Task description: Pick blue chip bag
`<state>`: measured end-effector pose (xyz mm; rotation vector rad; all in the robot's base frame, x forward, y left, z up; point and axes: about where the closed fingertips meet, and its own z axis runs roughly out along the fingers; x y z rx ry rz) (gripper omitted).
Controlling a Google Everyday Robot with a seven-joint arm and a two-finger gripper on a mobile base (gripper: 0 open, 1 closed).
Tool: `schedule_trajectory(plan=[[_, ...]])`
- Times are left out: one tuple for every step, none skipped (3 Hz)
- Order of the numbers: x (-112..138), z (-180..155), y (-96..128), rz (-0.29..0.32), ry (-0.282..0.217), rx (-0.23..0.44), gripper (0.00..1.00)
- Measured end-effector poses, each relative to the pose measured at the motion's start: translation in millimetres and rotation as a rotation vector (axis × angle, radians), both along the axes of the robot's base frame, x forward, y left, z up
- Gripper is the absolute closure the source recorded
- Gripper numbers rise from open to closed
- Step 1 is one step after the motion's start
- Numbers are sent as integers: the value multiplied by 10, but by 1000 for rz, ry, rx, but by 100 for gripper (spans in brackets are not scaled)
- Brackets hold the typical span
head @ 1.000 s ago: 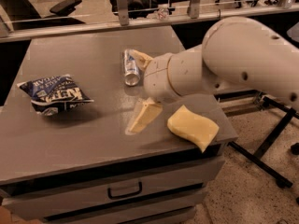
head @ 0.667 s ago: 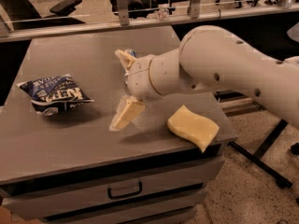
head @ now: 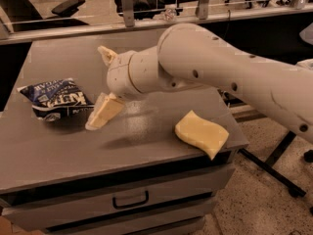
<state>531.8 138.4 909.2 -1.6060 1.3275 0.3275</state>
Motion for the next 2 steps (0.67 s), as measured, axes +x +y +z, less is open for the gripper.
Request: schedule_trajectory(plan=[[19, -32, 209, -25, 32, 13, 0], [44, -147, 398, -48, 64, 10, 16]])
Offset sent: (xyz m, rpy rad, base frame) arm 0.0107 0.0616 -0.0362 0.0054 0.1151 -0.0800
